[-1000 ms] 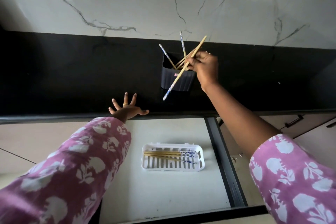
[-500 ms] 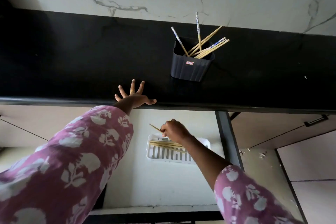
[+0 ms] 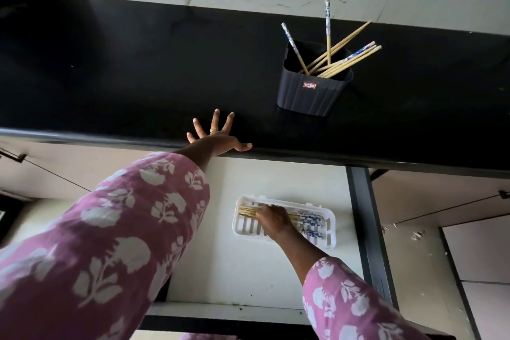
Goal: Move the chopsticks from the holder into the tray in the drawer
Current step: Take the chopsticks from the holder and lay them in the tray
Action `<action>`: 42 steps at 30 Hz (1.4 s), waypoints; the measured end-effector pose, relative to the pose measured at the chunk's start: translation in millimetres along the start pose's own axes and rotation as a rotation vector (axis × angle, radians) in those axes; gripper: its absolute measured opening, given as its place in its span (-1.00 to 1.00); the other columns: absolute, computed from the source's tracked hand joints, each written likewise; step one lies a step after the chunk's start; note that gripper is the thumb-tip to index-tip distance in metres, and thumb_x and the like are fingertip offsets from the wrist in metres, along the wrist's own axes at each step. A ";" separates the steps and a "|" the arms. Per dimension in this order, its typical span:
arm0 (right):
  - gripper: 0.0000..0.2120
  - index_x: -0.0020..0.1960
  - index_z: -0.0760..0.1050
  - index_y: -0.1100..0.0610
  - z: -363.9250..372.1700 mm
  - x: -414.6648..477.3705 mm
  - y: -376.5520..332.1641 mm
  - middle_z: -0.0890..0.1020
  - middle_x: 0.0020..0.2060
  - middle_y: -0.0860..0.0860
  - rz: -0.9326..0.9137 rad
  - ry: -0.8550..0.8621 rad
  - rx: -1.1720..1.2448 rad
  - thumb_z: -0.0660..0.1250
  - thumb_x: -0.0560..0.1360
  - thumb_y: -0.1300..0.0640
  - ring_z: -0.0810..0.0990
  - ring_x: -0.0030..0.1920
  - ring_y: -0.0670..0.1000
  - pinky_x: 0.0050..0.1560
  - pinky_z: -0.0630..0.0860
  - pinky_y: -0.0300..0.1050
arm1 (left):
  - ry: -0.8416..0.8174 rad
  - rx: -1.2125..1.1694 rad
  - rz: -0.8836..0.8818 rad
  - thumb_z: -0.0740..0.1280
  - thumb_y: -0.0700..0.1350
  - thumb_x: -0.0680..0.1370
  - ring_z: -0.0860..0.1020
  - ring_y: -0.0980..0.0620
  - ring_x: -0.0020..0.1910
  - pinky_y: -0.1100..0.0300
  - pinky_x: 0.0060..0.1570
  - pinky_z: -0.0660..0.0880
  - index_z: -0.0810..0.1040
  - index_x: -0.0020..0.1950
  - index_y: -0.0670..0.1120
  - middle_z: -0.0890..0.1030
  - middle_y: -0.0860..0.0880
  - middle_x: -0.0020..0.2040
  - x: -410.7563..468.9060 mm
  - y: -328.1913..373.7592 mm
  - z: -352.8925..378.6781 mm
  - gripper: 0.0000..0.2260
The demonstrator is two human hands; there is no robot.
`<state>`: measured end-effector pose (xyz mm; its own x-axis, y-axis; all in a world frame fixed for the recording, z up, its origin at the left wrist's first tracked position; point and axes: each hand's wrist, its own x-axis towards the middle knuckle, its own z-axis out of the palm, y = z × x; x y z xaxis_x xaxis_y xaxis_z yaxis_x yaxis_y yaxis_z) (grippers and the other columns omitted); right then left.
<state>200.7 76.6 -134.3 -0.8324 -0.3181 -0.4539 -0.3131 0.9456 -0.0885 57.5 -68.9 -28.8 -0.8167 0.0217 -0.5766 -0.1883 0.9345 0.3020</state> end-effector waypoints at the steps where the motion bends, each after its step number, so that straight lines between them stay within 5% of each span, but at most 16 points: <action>1: -0.74 0.12 0.54 0.32 -0.3 0.4 -0.2 0.61 0.12 0.24 -0.018 -0.004 -0.018 0.17 0.50 0.38 0.55 0.20 0.20 0.10 0.49 0.00 | -0.005 -0.001 0.002 0.31 0.36 0.39 -0.42 -0.30 0.44 -0.33 0.37 -0.24 -0.25 0.48 0.30 -0.38 0.18 0.50 -0.1 0.1 -0.4 -0.11; 7: -0.76 0.11 0.54 0.26 4.1 1.7 0.0 0.59 0.14 0.22 -0.053 -0.040 -0.003 0.15 0.56 0.25 0.53 0.21 0.20 0.09 0.49 0.02 | -0.005 -0.008 0.020 0.31 0.34 0.40 -0.42 -0.31 0.43 -0.33 0.37 -0.25 -0.25 0.49 0.29 -0.39 0.16 0.50 -1.4 0.0 -1.2 -0.11; 11: -0.73 0.09 0.54 0.26 10.2 2.6 3.8 0.61 0.10 0.21 -0.114 -0.035 -0.084 0.20 0.44 0.39 0.56 0.16 0.21 0.06 0.51 0.02 | -0.001 -0.016 0.018 0.32 0.34 0.40 -0.43 -0.30 0.43 -0.33 0.37 -0.25 -0.25 0.48 0.29 -0.39 0.17 0.50 0.3 -0.8 0.0 -0.11; 17: -0.66 0.23 0.45 0.16 20.3 4.7 8.3 0.51 0.25 0.15 -0.099 -0.096 -0.134 0.15 0.50 0.34 0.48 0.26 0.18 0.23 0.40 0.04 | 0.011 -0.016 0.014 0.32 0.34 0.40 -0.43 -0.29 0.43 -0.33 0.37 -0.25 -0.25 0.48 0.30 -0.38 0.17 0.50 0.9 -0.9 1.1 -0.11; 19: -0.80 -0.01 0.64 -0.06 33.4 10.0 13.6 0.66 0.02 -0.19 0.018 -0.042 -0.255 0.29 0.47 -0.07 0.58 0.14 -0.18 0.32 0.32 -0.15 | 0.013 -0.020 0.015 0.32 0.33 0.40 -0.43 -0.29 0.43 -0.33 0.37 -0.26 -0.25 0.48 0.30 -0.38 0.17 0.50 0.8 -1.0 1.0 -0.11; 21: -0.65 -0.46 0.52 -0.41 62.4 27.5 31.1 0.50 -0.42 -0.57 0.215 0.127 -0.299 0.15 0.07 -0.61 0.46 -0.16 -0.60 0.45 0.04 -0.20 | 0.016 -0.022 0.015 0.32 0.33 0.40 -0.43 -0.29 0.43 -0.33 0.37 -0.26 -0.25 0.48 0.31 -0.38 0.18 0.50 1.2 -0.9 0.9 -0.12; 22: -0.67 -0.53 0.45 -0.46 68.8 32.4 34.8 0.44 -0.49 -0.60 0.238 0.183 -0.308 0.12 -0.04 -0.64 0.42 -0.23 -0.64 0.45 0.01 -0.24 | 0.018 -0.020 0.014 0.32 0.33 0.40 -0.43 -0.29 0.43 -0.34 0.37 -0.26 -0.25 0.48 0.31 -0.38 0.18 0.50 1.2 -0.7 0.6 -0.11; 23: -0.68 -0.48 0.51 -0.40 65.9 26.3 34.6 0.51 -0.43 -0.55 0.219 0.090 -0.234 0.19 0.04 -0.59 0.47 -0.19 -0.58 0.40 0.13 -0.33 | 0.018 -0.018 0.012 0.32 0.33 0.40 -0.43 -0.29 0.43 -0.34 0.36 -0.26 -0.25 0.48 0.31 -0.38 0.18 0.50 1.6 -0.6 0.9 -0.11; 24: -0.73 -0.36 0.61 -0.24 47.0 16.8 22.7 0.63 -0.28 -0.40 0.226 -0.153 -0.164 0.33 0.22 -0.40 0.57 -0.09 -0.43 0.25 0.35 -0.34 | 0.017 -0.017 0.009 0.32 0.33 0.40 -0.43 -0.29 0.43 -0.34 0.36 -0.26 -0.25 0.48 0.31 -0.38 0.18 0.50 1.6 -0.6 1.1 -0.12; 25: -0.86 -0.19 0.65 -0.03 32.9 9.2 17.1 0.68 -0.09 -0.18 0.130 -0.199 -0.293 0.39 0.38 -0.07 0.62 0.04 -0.19 0.12 0.46 -0.24 | 0.018 -0.018 0.008 0.32 0.33 0.40 -0.43 -0.29 0.44 -0.34 0.37 -0.26 -0.24 0.48 0.30 -0.37 0.17 0.50 1.9 -0.6 1.5 -0.12; 27: -0.84 -0.04 0.57 0.17 34.5 12.2 17.4 0.62 0.06 0.10 -0.108 -0.041 -0.226 0.31 0.41 0.31 0.57 0.12 0.14 0.01 0.49 -0.03 | 0.020 -0.020 0.007 0.32 0.33 0.40 -0.42 -0.29 0.44 -0.33 0.37 -0.26 -0.24 0.48 0.31 -0.37 0.18 0.51 2.3 -1.2 1.7 -0.12; 30: -0.91 -0.14 0.63 0.01 21.7 1.9 24.4 0.68 -0.10 -0.09 0.020 0.095 -0.170 0.42 0.35 0.11 0.65 -0.03 -0.06 -0.09 0.53 -0.21 | 0.015 -0.019 0.004 0.32 0.34 0.40 -0.42 -0.29 0.44 -0.34 0.37 -0.26 -0.24 0.48 0.31 -0.37 0.18 0.50 1.9 -0.9 1.1 -0.12; 33: -0.82 -0.19 0.63 0.21 12.0 -2.6 32.8 0.67 -0.28 0.13 -0.142 0.164 -0.106 0.48 0.21 0.34 0.66 -0.24 0.13 -0.32 0.56 -0.18 | 0.009 -0.019 0.008 0.32 0.34 0.40 -0.42 -0.30 0.44 -0.33 0.37 -0.25 -0.24 0.48 0.30 -0.37 0.17 0.51 -0.2 0.3 0.7 -0.12; 36: -0.69 -0.44 0.56 0.12 -17.2 -15.3 48.0 0.57 -0.52 0.01 -0.098 0.309 -0.115 0.57 -0.09 0.36 0.57 -0.50 0.01 -0.56 0.43 -0.32 | 0.011 -0.027 0.009 0.31 0.34 0.40 -0.42 -0.30 0.44 -0.33 0.37 -0.26 -0.23 0.49 0.30 -0.36 0.16 0.51 -3.6 0.4 0.0 -0.13; 42: -0.86 -0.39 0.51 0.13 -80.9 -22.6 94.1 0.53 -0.47 0.05 -0.065 0.681 -0.225 0.26 0.24 0.34 0.55 -0.46 0.07 -0.47 0.44 -0.14 | 0.012 -0.055 0.008 0.30 0.35 0.39 -0.39 -0.28 0.46 -0.31 0.39 -0.26 -0.19 0.49 0.31 -0.30 0.19 0.53 -9.1 -1.8 0.4 -0.15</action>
<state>153.1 167.3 -60.7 -0.8862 -0.4149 0.2063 -0.3975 0.9095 0.1218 65.5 -70.6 -24.4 -0.8246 0.0244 -0.5652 -0.2112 0.9135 0.3477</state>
